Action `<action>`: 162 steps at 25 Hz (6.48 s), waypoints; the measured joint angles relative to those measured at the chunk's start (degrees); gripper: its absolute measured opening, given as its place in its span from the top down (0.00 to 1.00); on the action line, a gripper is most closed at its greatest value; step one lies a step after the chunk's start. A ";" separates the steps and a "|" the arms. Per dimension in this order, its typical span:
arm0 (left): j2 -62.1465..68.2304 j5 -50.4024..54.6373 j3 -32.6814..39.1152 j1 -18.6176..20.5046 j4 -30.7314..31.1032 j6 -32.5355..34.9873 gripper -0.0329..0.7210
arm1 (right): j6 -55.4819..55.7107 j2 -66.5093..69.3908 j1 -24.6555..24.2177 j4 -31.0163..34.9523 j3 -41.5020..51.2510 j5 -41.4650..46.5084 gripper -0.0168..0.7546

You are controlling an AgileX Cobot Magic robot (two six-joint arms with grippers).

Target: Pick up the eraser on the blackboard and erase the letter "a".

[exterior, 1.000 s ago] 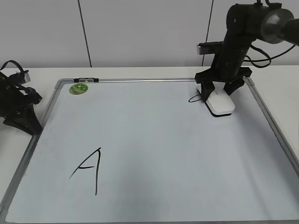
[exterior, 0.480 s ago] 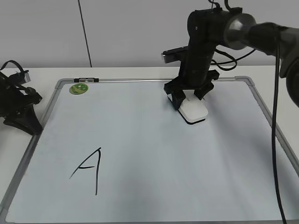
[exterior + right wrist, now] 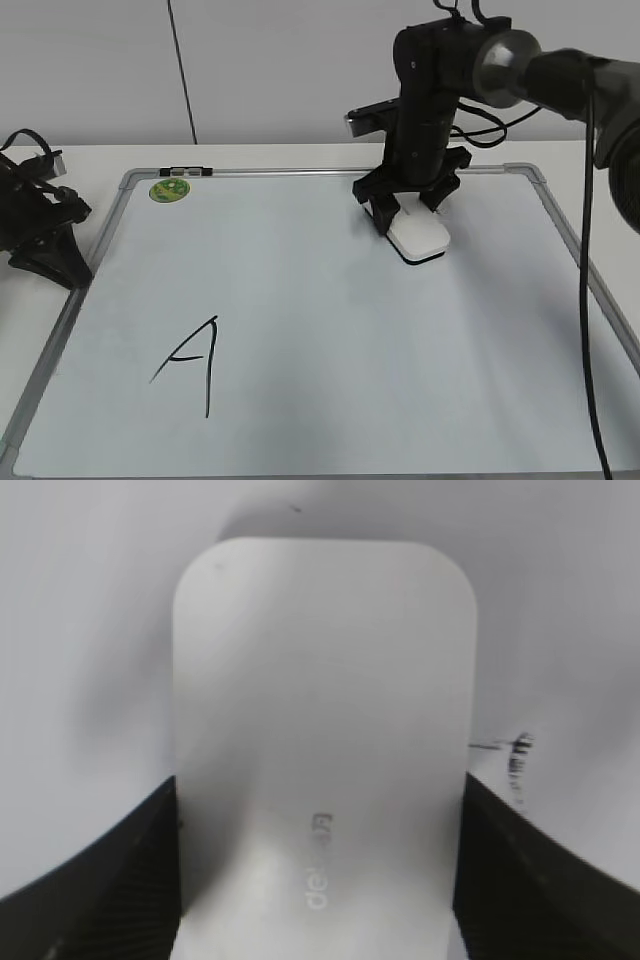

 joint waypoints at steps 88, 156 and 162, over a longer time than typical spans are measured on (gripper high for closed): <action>0.13 -0.11 0.00 0.00 -0.54 0.00 0.90 | 2.32 -19.58 -20.47 5.16 35.65 -10.16 0.29; -58.53 7.02 20.30 -12.27 11.49 -12.36 0.31 | -1.66 -83.35 -18.81 4.03 60.17 1.43 0.22; -74.28 7.60 32.68 -12.27 12.83 -12.49 0.32 | -1.66 -95.02 -18.81 3.91 68.61 1.06 0.22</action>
